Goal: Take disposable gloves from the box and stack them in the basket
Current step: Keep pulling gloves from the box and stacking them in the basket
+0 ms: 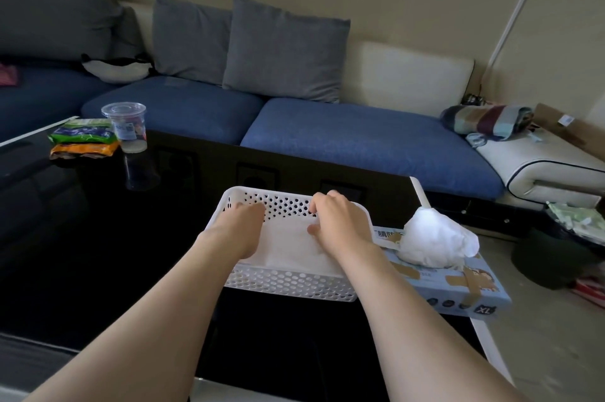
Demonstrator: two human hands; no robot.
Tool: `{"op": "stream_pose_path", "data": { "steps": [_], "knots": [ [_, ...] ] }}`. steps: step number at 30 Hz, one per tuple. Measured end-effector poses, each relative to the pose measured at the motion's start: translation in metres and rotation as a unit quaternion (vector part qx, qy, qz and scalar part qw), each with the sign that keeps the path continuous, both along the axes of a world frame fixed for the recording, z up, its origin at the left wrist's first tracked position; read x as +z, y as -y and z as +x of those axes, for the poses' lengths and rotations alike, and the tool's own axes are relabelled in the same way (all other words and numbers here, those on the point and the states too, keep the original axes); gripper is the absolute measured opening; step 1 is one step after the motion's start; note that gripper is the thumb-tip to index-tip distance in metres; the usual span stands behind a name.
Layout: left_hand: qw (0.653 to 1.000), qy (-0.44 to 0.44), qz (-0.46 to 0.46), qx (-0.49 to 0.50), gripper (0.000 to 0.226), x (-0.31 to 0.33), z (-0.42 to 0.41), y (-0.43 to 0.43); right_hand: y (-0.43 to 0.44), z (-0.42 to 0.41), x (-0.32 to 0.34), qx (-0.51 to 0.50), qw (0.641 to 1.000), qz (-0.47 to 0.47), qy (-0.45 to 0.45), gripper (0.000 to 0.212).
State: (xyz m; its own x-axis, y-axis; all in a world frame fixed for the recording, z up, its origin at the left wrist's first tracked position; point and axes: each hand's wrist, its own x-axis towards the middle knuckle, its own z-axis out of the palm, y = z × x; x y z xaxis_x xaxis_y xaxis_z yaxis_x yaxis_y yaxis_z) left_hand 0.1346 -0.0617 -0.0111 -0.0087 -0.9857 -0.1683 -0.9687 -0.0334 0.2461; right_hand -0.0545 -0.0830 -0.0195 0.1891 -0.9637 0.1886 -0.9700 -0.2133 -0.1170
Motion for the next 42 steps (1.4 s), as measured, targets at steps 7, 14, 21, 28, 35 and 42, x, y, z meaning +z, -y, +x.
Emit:
{"op": "stream_pose_path", "data": {
  "steps": [7, 14, 21, 28, 35, 42],
  "knots": [
    [0.993, 0.118, -0.026, -0.013, 0.028, 0.003, -0.015, -0.003, -0.008, 0.006, 0.018, 0.055, 0.993, 0.087, 0.065, 0.027],
    [0.986, 0.025, 0.14, -0.089, 0.055, -0.009, -0.022, 0.01, -0.021, -0.007, 0.038, 0.052, 0.95, 0.306, 0.028, 0.073],
    [0.977, 0.059, 0.191, -0.079, 0.087, -0.007, -0.024, 0.009, -0.024, -0.015, 0.036, 0.019, 0.953, 0.302, 0.017, 0.077],
    [0.975, 0.064, 0.188, -0.096, 0.1, -0.01, -0.024, 0.013, -0.023, -0.028, 0.044, 0.055, 0.951, 0.294, 0.078, 0.036],
    [0.975, 0.047, 0.174, -0.129, 0.091, -0.015, -0.027, 0.017, -0.033, -0.026, 0.053, 0.073, 0.95, 0.301, -0.029, 0.05],
    [0.98, 0.047, 0.167, -0.1, 0.081, -0.002, -0.034, 0.013, -0.034, -0.021, 0.041, 0.023, 0.966, 0.253, -0.043, 0.017]
  ]
}}
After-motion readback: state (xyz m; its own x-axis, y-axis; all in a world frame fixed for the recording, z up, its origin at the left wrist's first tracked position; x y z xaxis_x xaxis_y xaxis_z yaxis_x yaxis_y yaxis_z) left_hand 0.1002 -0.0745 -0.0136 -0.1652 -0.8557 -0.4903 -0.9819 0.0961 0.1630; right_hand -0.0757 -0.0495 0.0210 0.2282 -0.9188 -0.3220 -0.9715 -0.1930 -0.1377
